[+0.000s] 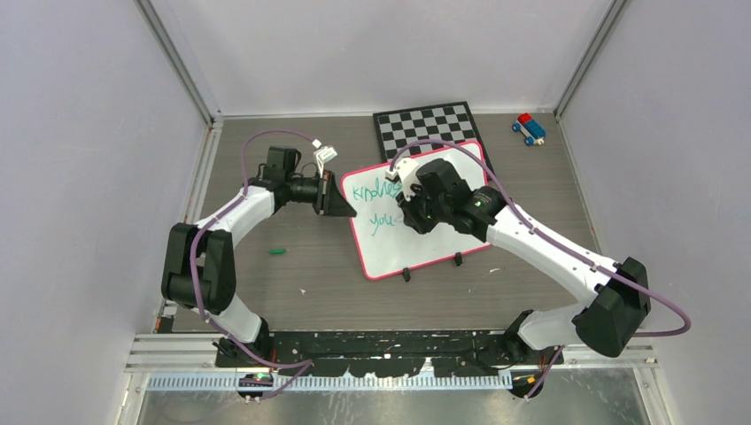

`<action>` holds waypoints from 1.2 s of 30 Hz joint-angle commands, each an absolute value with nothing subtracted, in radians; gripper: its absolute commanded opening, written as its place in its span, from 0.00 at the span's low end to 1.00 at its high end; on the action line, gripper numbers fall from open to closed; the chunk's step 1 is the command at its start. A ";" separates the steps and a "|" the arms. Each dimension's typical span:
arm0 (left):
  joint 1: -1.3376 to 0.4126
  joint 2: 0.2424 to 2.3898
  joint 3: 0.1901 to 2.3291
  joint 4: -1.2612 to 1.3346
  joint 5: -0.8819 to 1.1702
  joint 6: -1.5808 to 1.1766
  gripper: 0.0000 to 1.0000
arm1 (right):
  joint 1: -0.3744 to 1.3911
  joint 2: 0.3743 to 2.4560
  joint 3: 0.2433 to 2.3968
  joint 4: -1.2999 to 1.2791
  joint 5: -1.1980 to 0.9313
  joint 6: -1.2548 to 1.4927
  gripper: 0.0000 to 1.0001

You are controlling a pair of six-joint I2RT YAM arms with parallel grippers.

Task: Write a sentence on the whiteboard

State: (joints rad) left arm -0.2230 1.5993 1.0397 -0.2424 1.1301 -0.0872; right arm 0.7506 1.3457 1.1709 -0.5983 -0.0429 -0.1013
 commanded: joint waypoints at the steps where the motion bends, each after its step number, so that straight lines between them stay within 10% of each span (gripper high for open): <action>1: -0.235 1.604 1.060 -0.261 1.126 -0.071 0.00 | 0.747 1.311 1.227 -0.568 -0.020 -0.115 0.00; 36: -0.235 1.607 1.061 -0.275 1.121 -0.057 0.00 | 0.748 1.313 1.082 -0.537 0.014 -0.115 0.00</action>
